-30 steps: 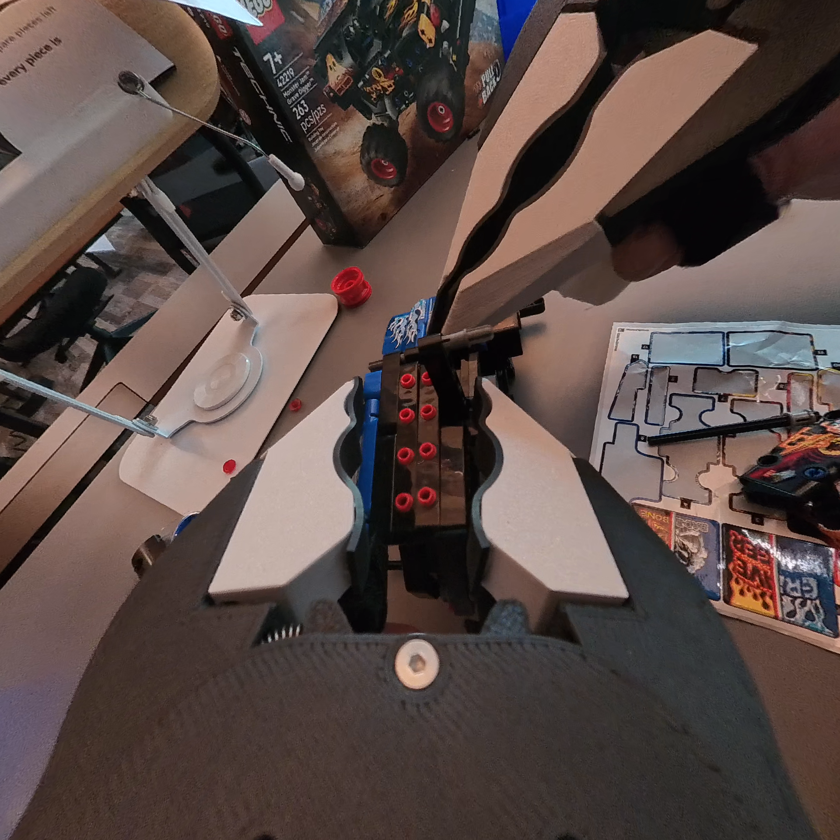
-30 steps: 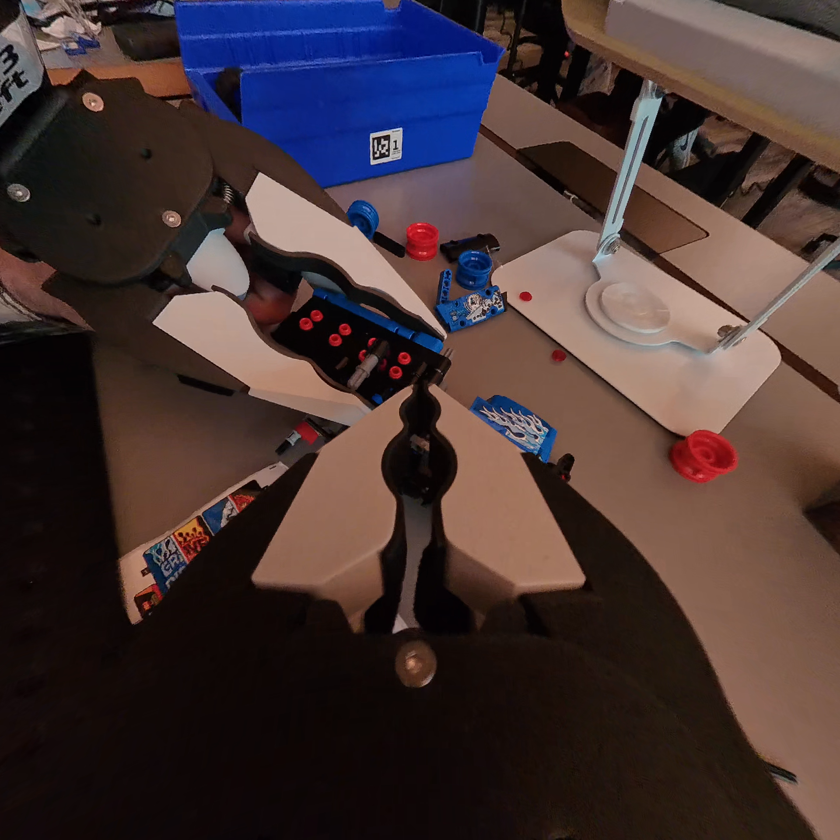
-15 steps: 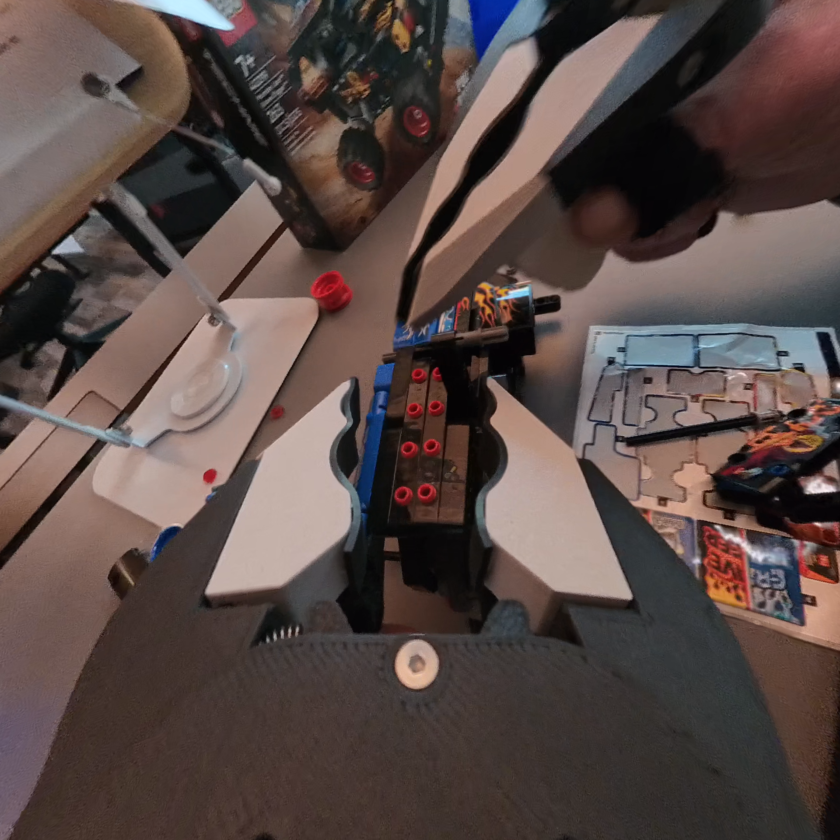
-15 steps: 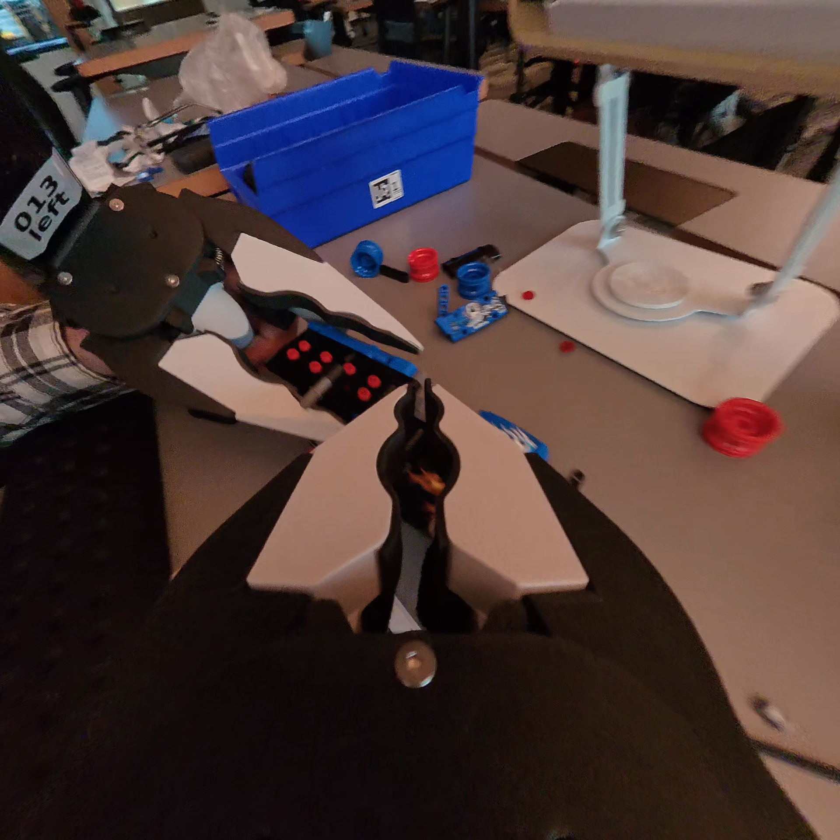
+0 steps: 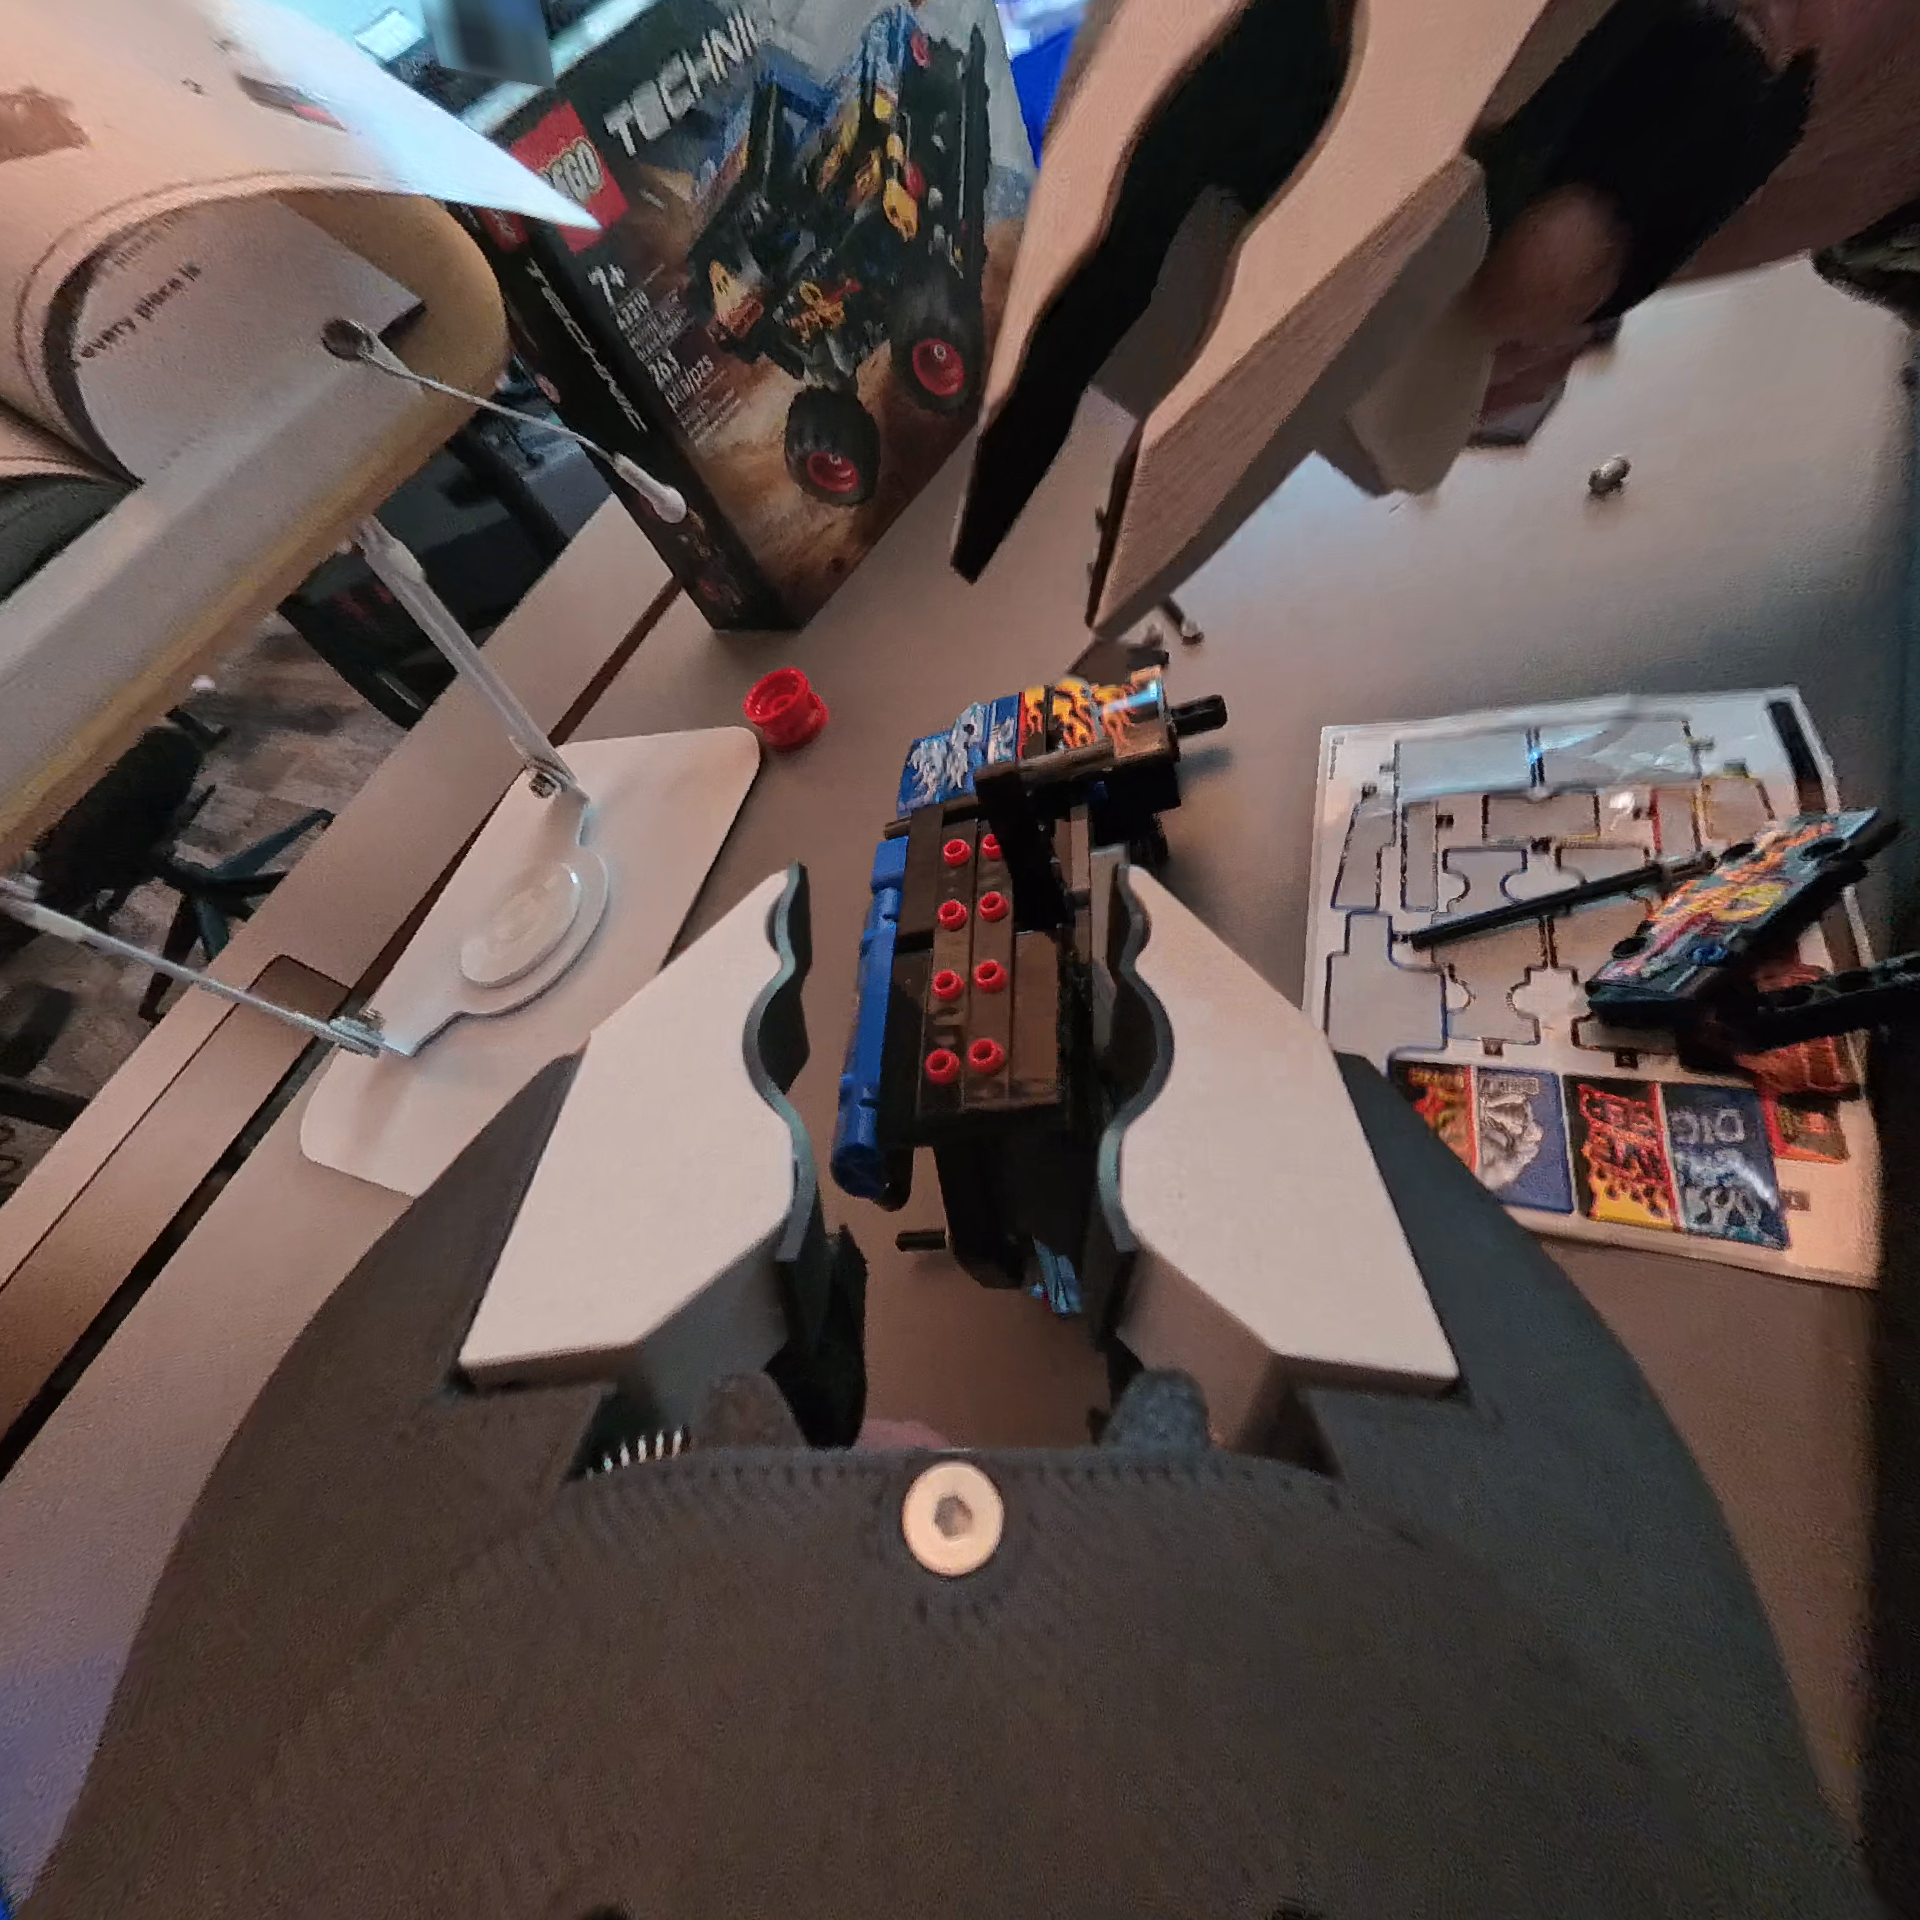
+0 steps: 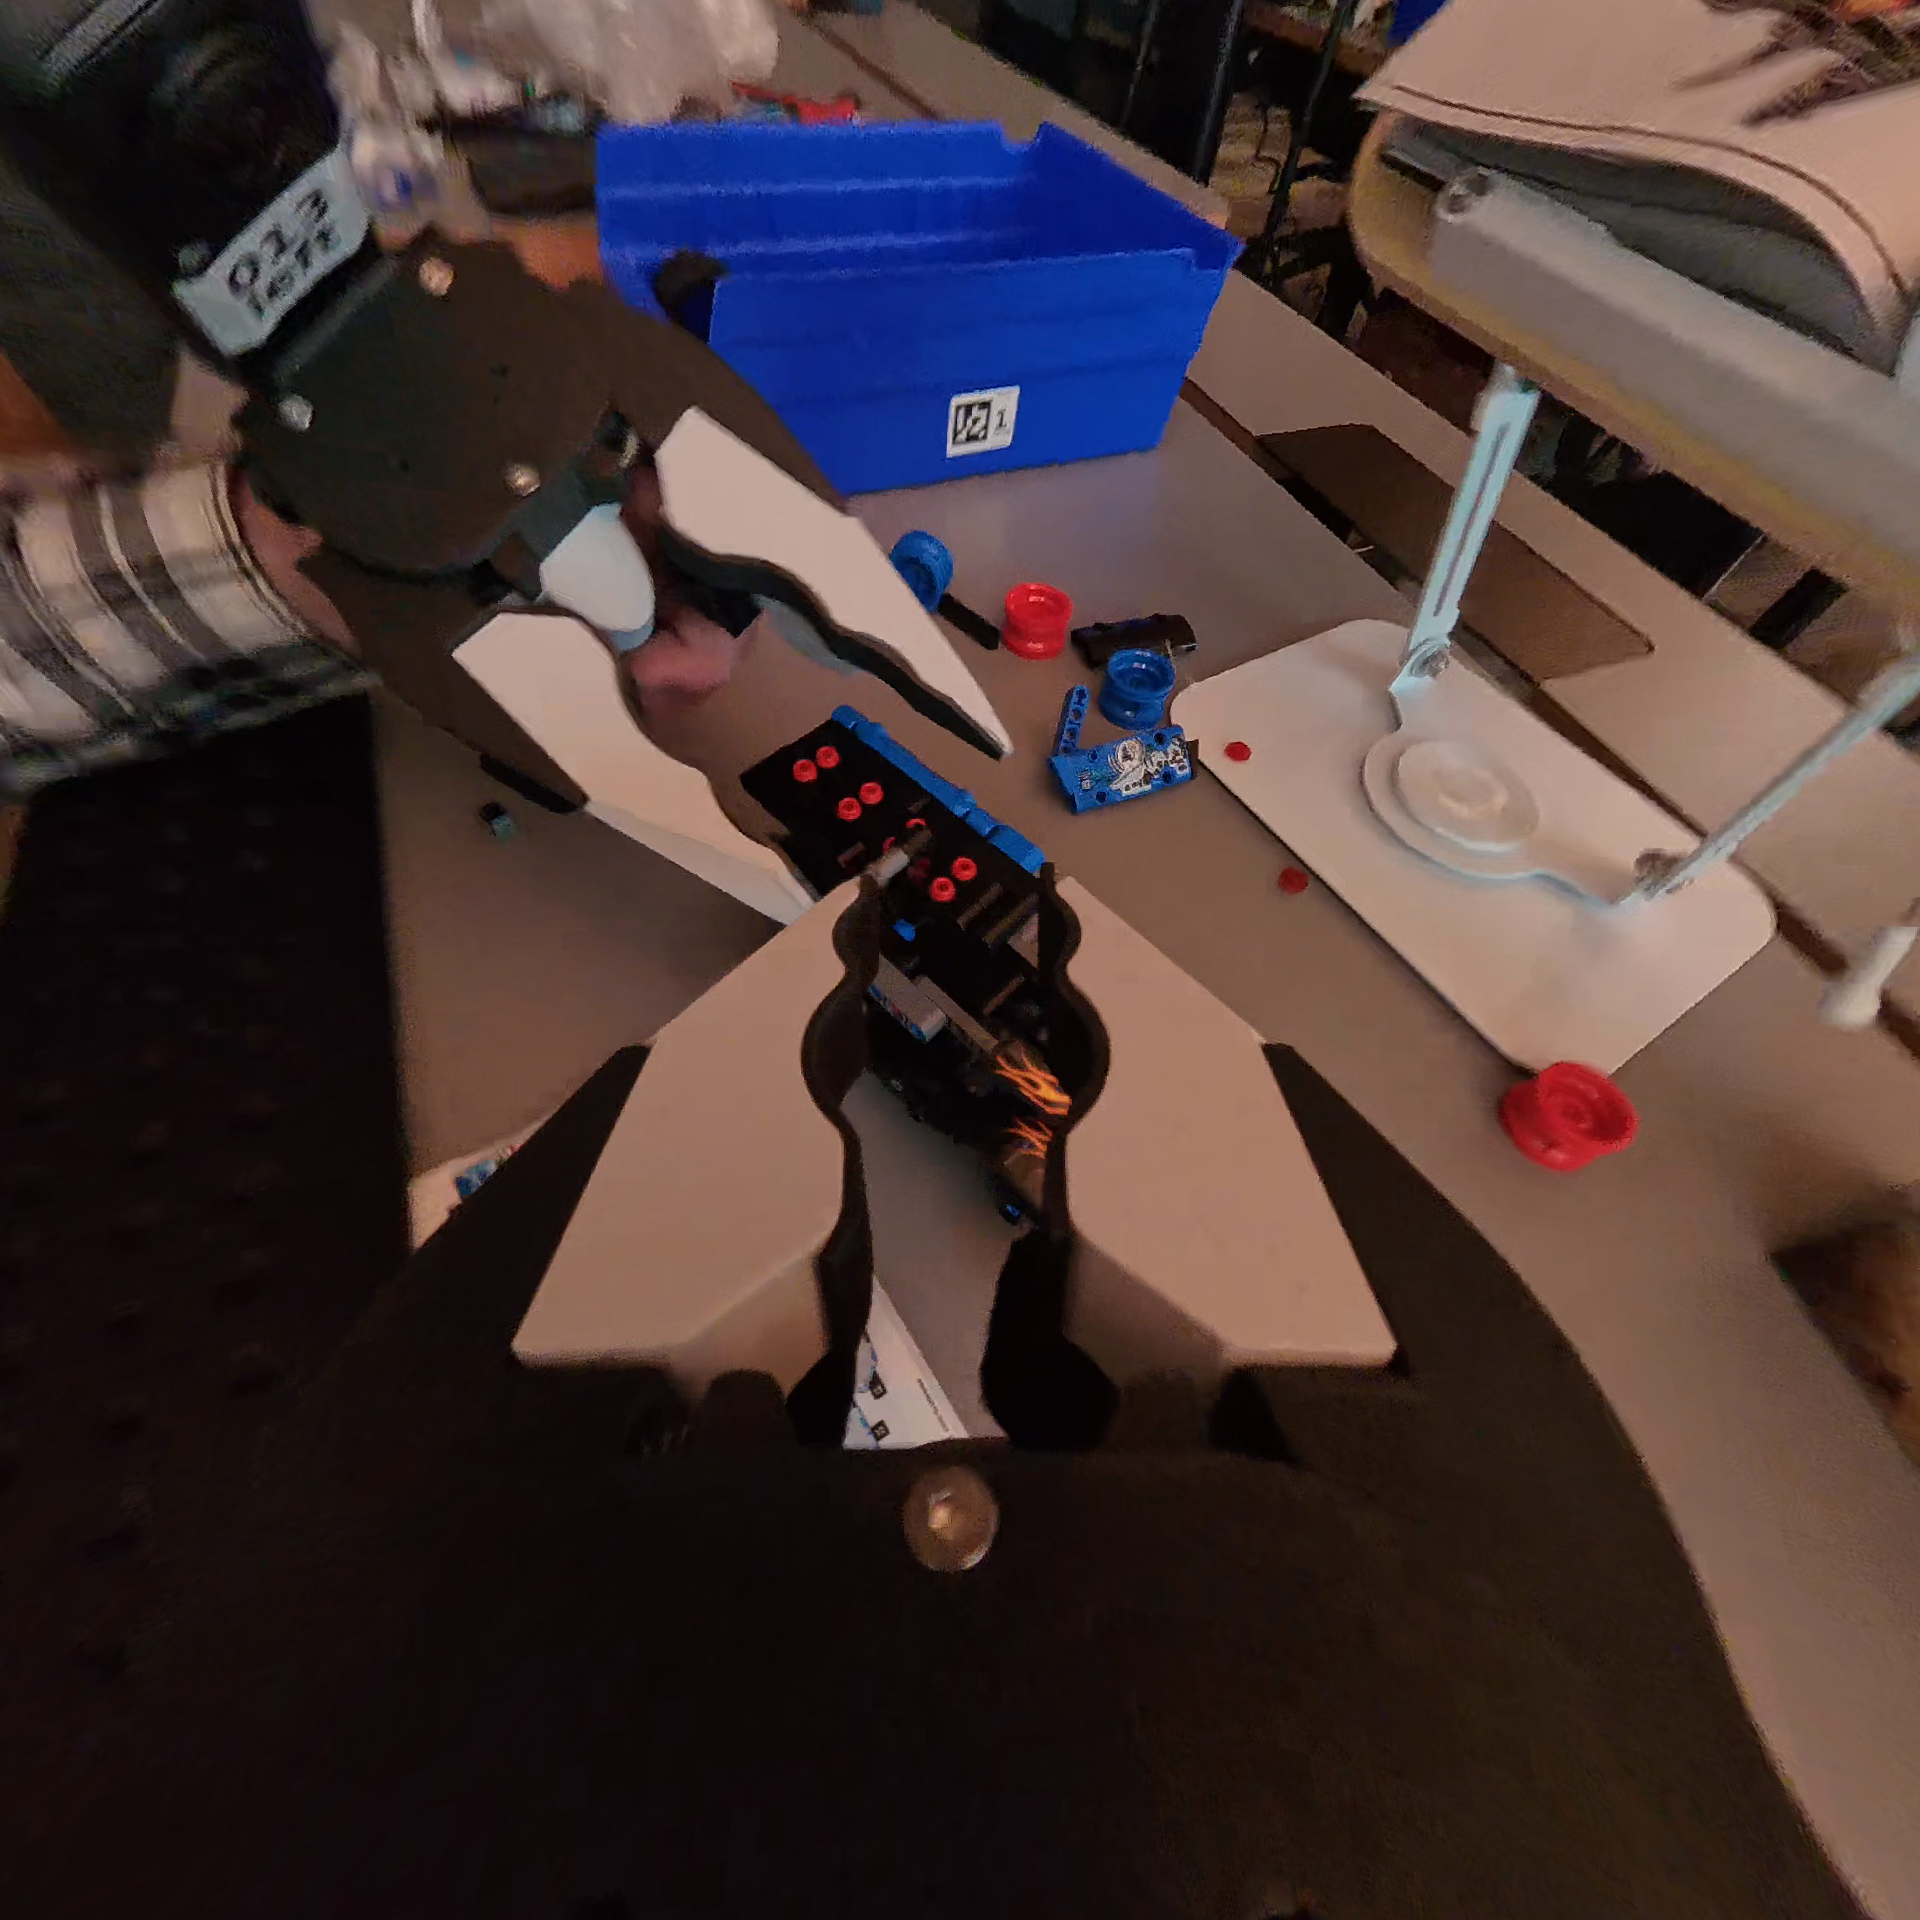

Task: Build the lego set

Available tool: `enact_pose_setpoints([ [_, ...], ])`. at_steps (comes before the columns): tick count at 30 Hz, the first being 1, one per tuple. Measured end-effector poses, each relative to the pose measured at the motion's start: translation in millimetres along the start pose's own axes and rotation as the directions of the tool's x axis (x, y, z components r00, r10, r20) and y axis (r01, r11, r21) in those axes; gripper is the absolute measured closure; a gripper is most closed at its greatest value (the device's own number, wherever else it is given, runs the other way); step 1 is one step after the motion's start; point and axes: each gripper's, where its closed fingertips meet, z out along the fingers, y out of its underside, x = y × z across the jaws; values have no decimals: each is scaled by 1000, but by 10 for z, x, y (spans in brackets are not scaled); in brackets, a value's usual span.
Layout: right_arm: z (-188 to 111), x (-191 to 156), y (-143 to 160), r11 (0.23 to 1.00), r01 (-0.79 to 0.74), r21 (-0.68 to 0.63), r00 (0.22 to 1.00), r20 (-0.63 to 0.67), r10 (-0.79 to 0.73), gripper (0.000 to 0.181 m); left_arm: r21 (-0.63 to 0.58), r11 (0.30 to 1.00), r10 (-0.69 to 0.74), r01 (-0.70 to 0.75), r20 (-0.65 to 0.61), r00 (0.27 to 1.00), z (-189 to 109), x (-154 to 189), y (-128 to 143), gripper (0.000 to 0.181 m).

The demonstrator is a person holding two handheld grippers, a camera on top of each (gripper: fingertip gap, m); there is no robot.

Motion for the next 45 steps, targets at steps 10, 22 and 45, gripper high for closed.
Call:
enact_pose_setpoints([
  [10,293,-141,43,970,220,-106,973,-42,-225,181,-59,998,24,-26,-27,999,20,37,159,136],
  [22,272,18,254,994,31,-105,999,-25,-34,181,-46,999,17,-19,-31,999,14,34,162,135],
  [45,65,-31,364,994,-65,-88,995,68,71,162,17,996,-90,91,-29,995,55,-7,24,143],
])
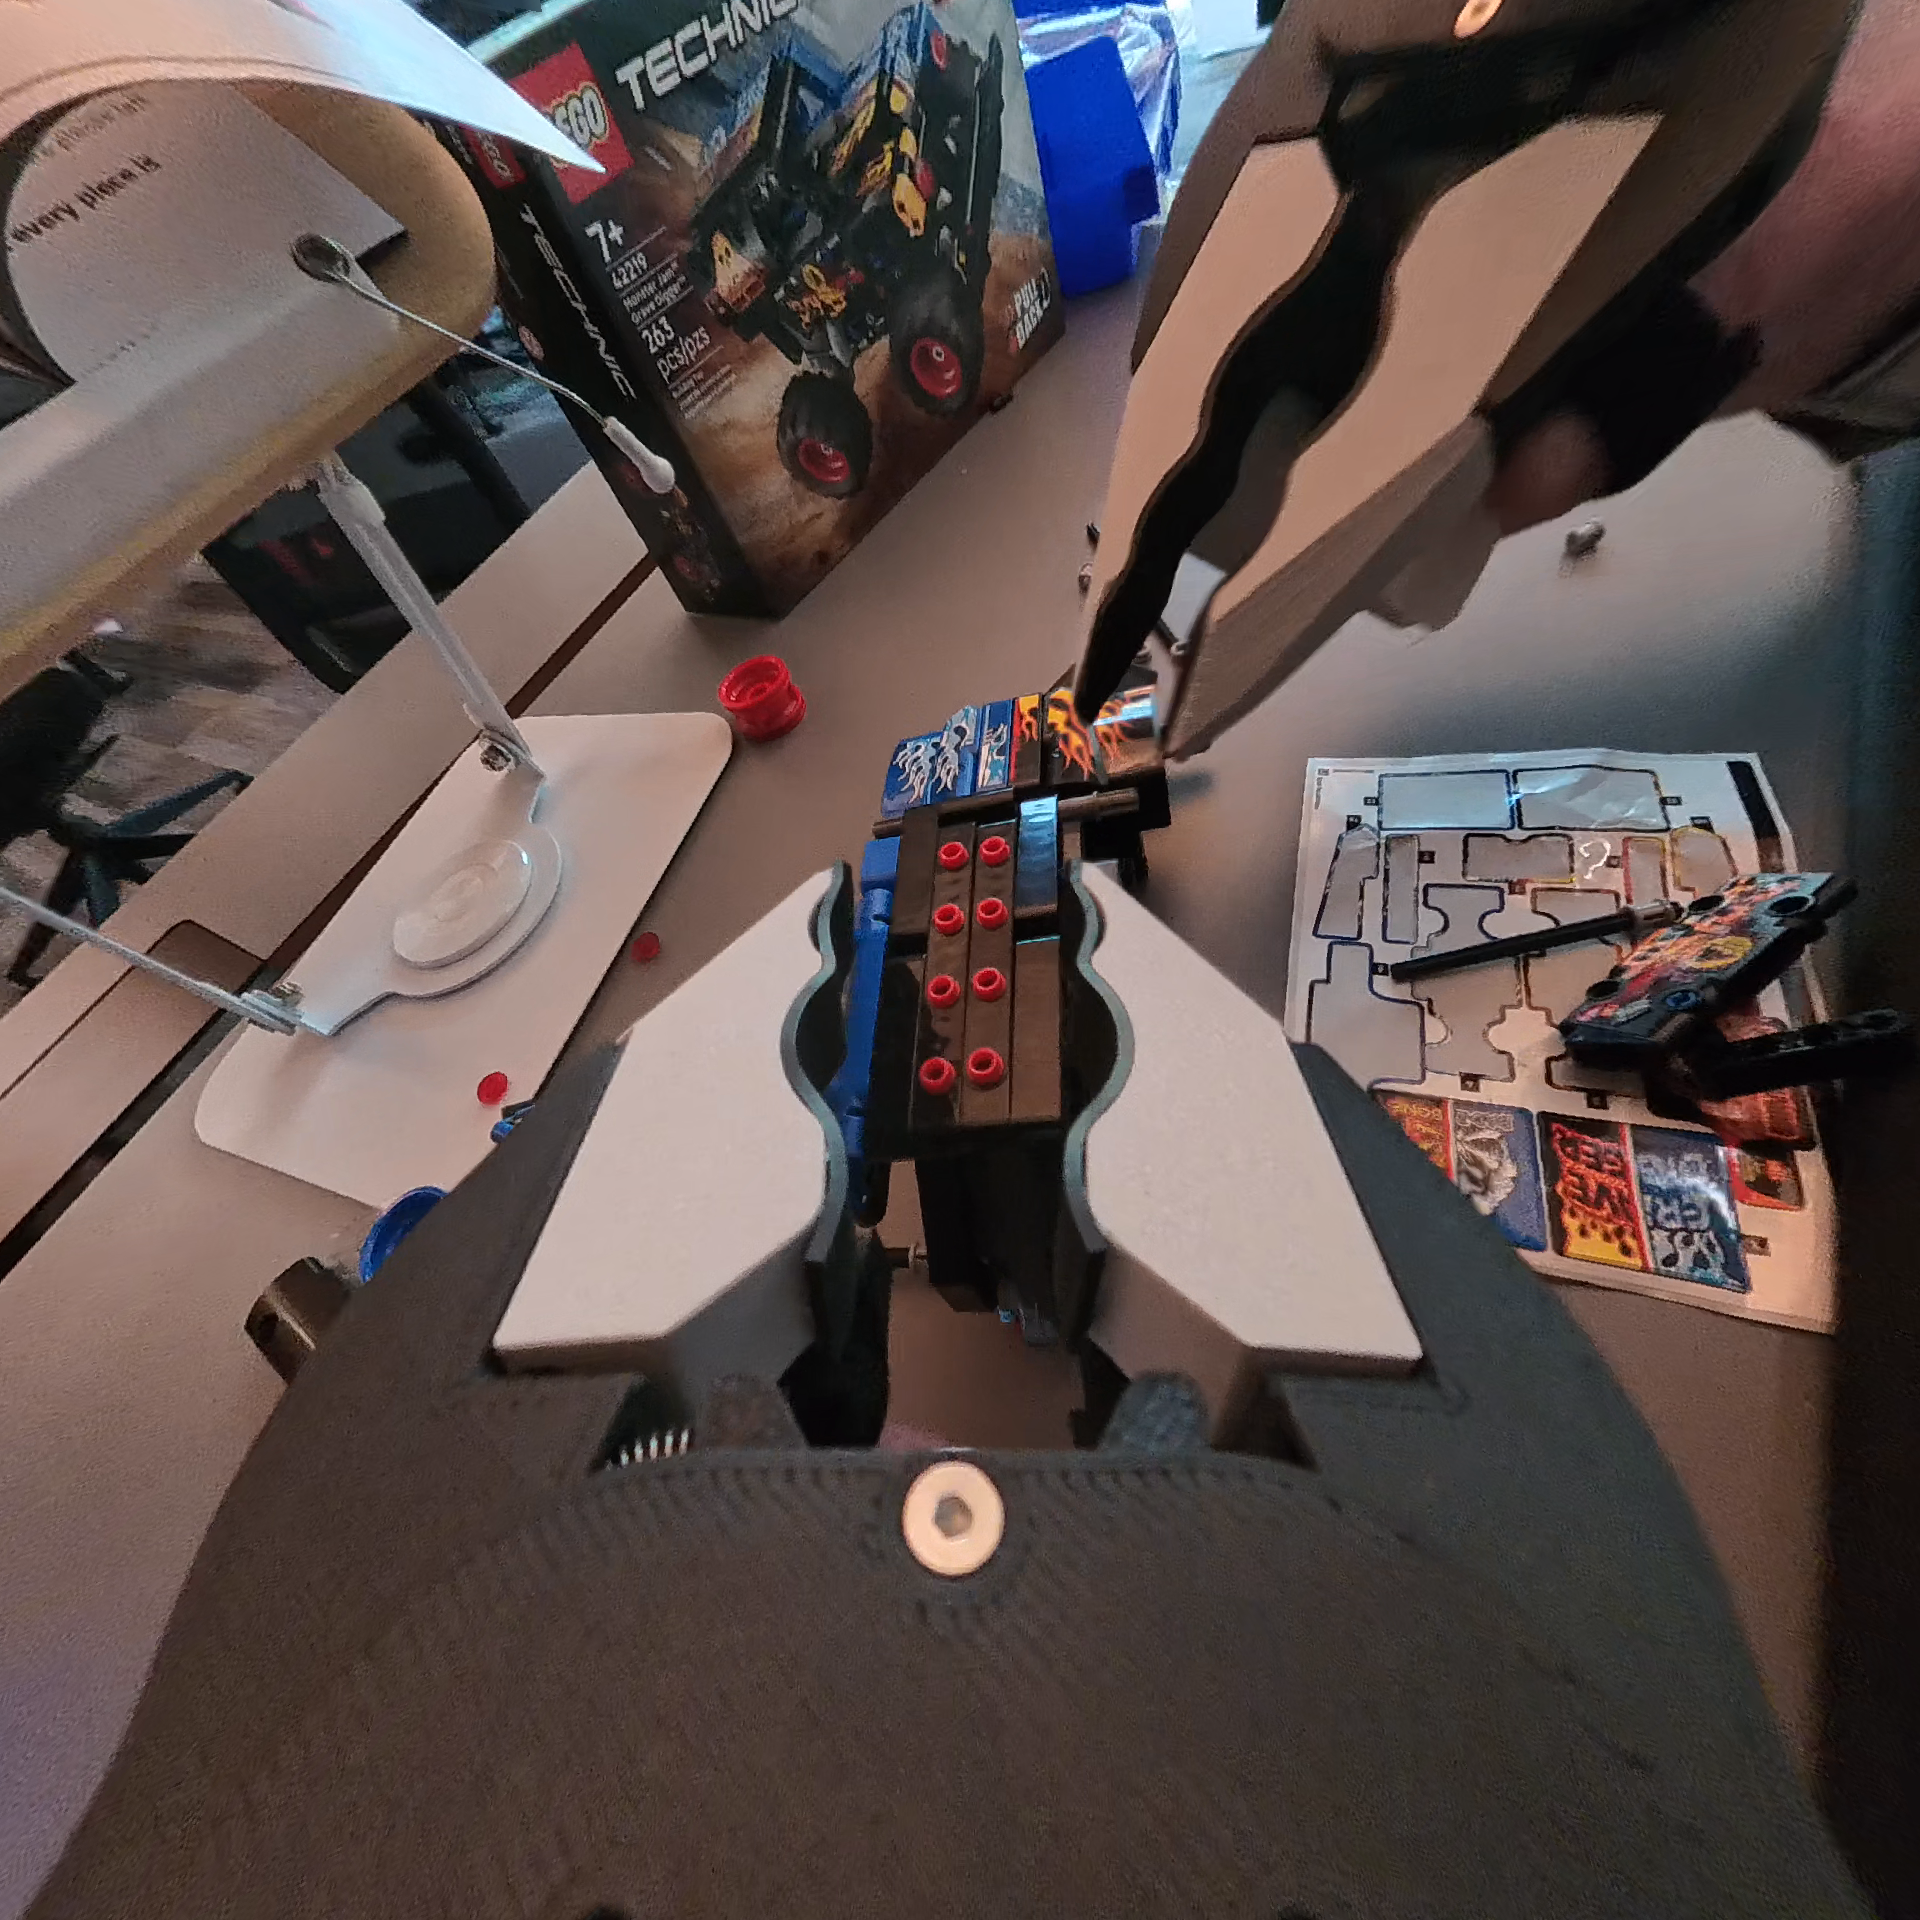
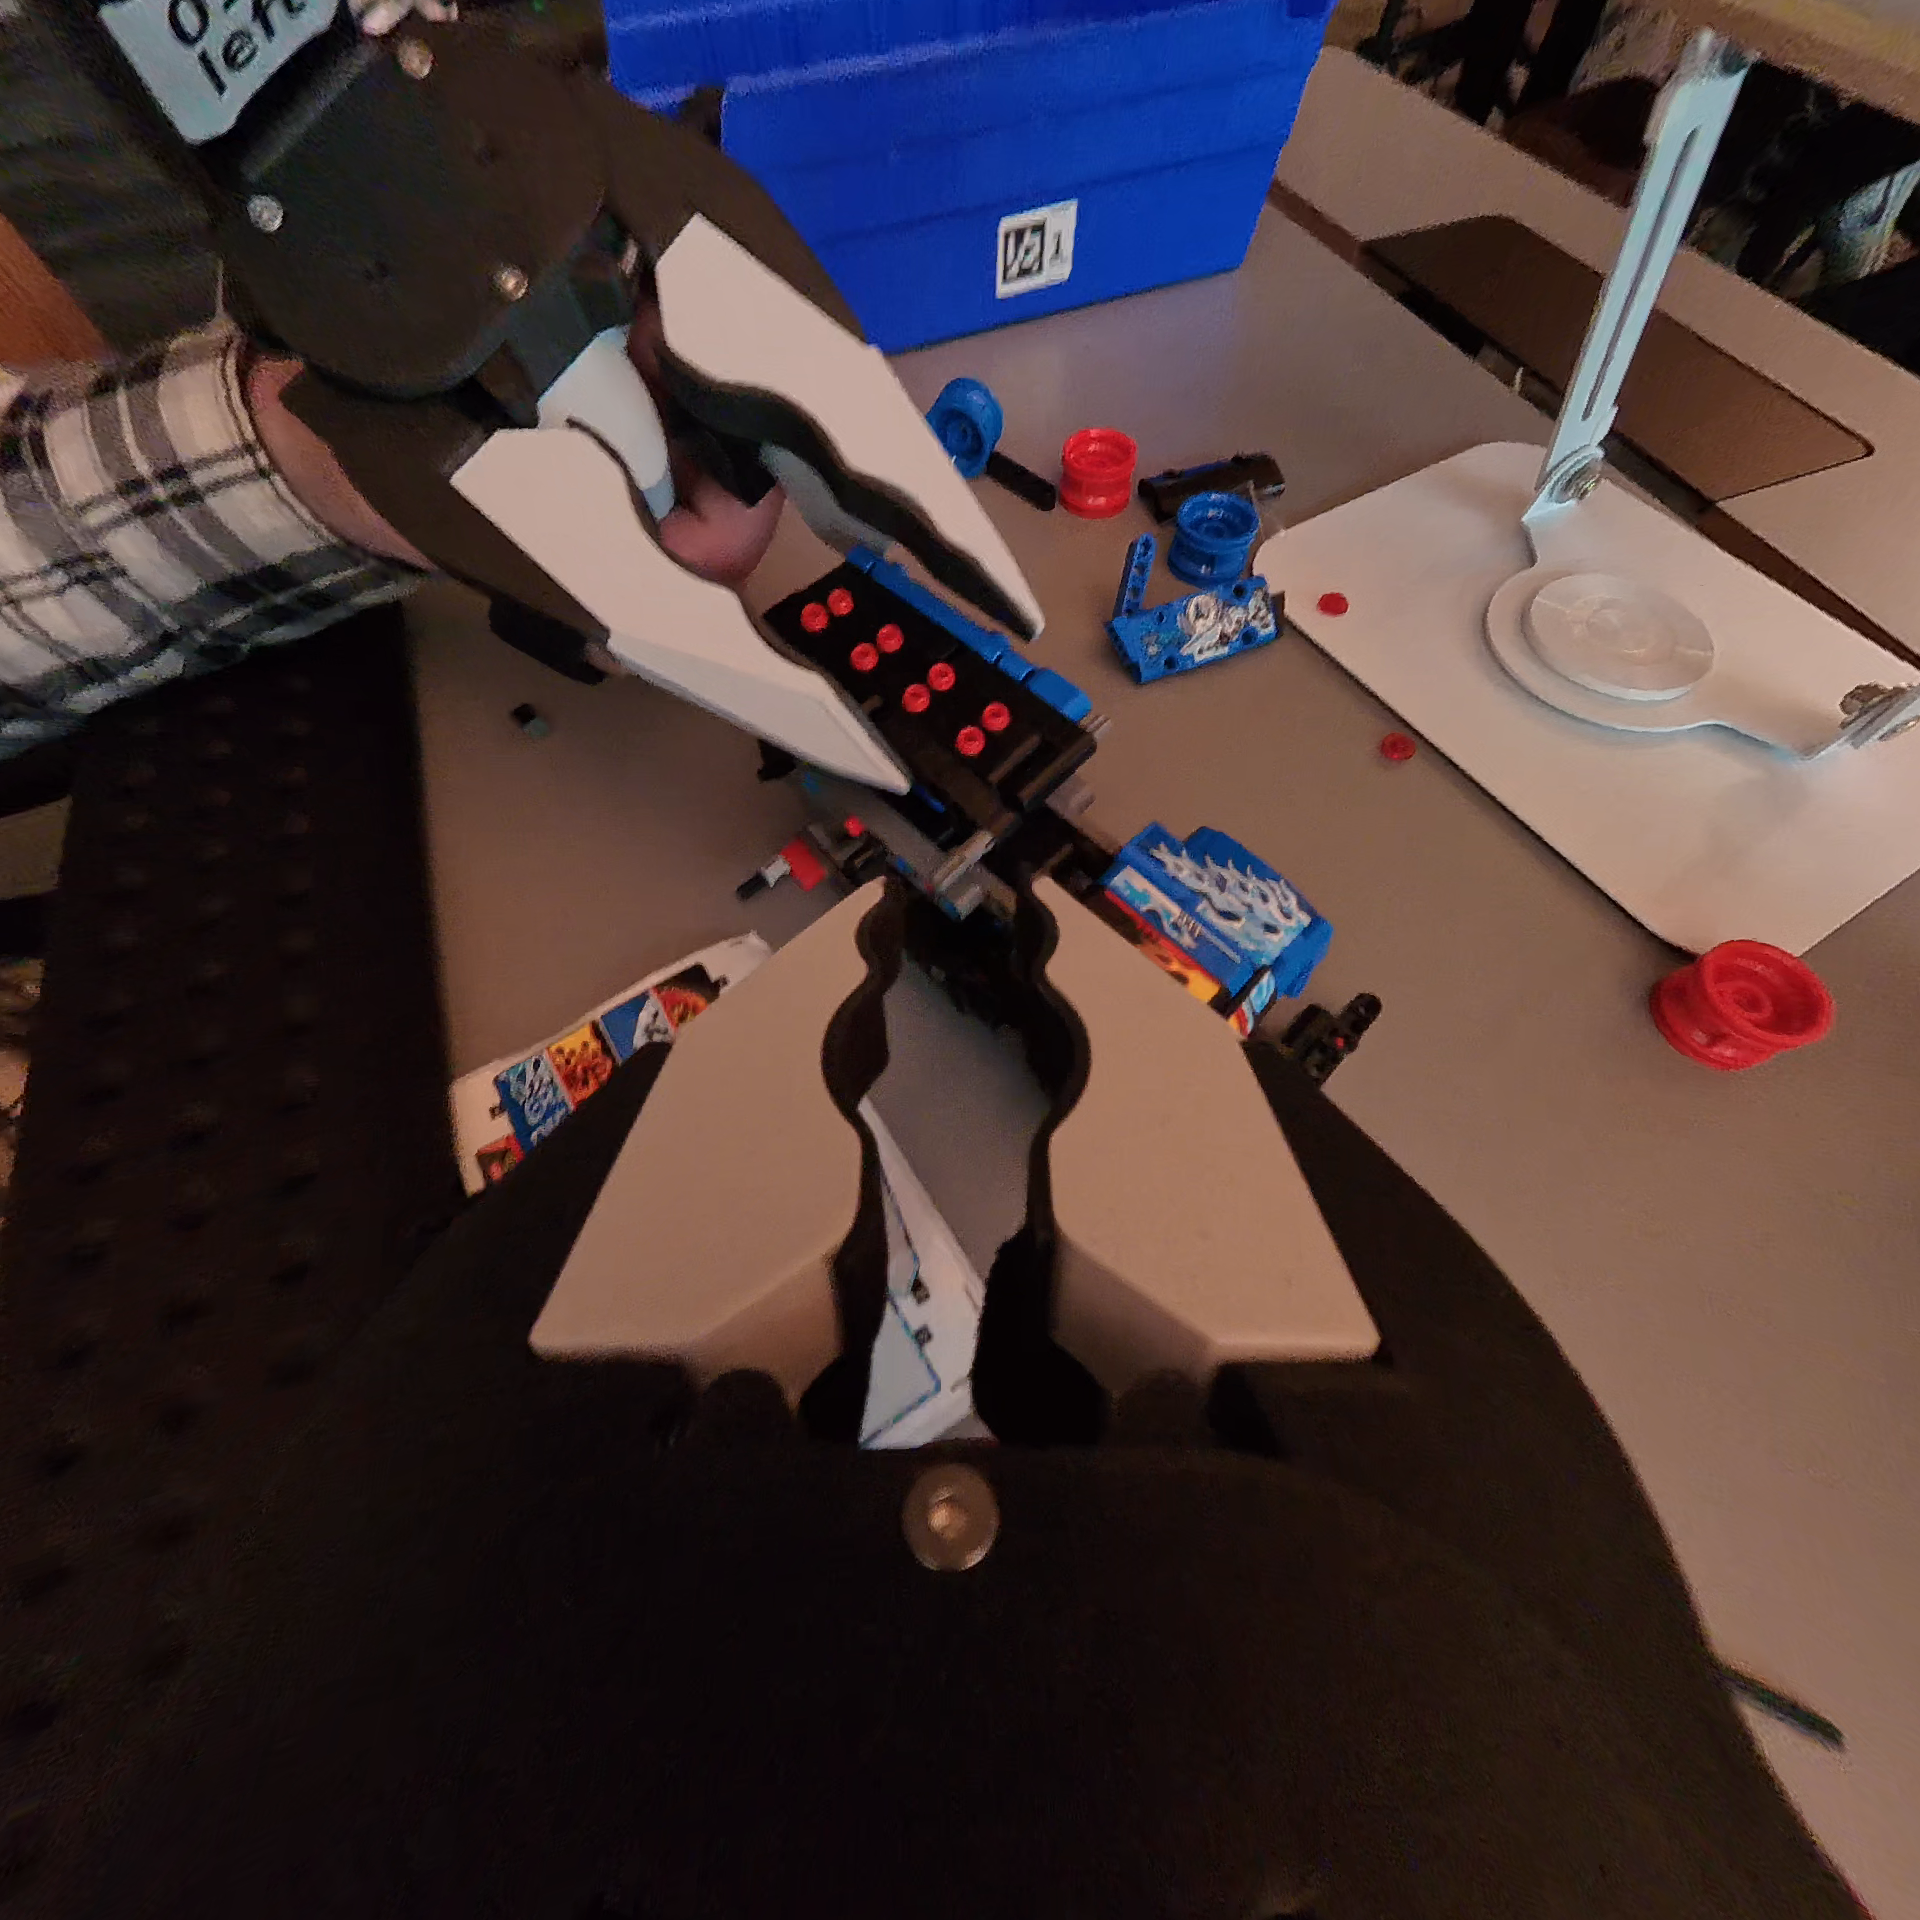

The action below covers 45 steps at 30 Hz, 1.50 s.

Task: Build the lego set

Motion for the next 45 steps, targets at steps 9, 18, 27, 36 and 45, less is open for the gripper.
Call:
enact_pose_setpoints([
  [9,-388,-504,340,982,30,-188,996,89,-13,154,31,999,-22,22,11,1000,-64,-56,-42,131],
  [18,-285,-958,1022,918,51,-394,998,63,-29,163,-35,999,-19,18,-20,1000,-75,-30,84,122],
  [27,-252,-947,1002,933,39,-357,999,26,-31,169,-142,990,-7,-2,-59,998,-70,72,245,122],
  [36,-226,-915,883,957,24,-290,1000,-4,-26,175,-210,977,-30,49,96,995,-311,9,363,123],
  [45,-215,-897,592,979,36,-202,998,55,-26,160,-140,972,-198,190,-47,979,-856,-123,106,108],
])
